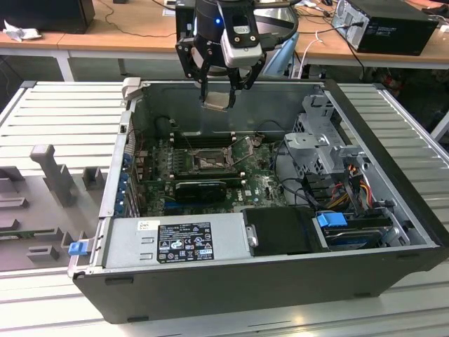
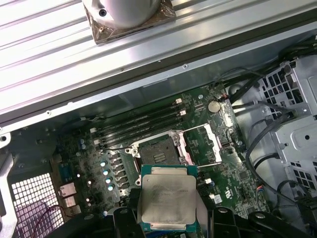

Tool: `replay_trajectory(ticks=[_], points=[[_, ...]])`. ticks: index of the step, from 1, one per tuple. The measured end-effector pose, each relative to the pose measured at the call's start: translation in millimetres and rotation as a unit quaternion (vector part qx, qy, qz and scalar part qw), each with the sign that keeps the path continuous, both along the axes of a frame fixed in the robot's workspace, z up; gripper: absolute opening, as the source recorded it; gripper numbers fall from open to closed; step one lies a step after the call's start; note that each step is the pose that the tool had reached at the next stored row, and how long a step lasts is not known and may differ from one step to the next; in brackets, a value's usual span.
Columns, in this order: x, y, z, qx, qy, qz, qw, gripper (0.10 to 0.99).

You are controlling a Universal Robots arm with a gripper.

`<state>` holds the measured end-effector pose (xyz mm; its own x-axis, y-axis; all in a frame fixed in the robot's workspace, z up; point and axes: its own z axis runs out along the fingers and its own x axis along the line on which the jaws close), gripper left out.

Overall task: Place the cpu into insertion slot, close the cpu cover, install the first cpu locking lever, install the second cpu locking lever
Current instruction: 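Place the cpu into insertion slot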

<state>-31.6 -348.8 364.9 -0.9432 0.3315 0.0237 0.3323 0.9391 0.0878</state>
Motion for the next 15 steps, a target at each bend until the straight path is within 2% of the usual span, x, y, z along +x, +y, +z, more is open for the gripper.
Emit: replay_trajectory(ticks=[15], points=[[0.0, 0.0, 0.0, 0.0, 0.0, -0.016, 0.9999, 0.529]])
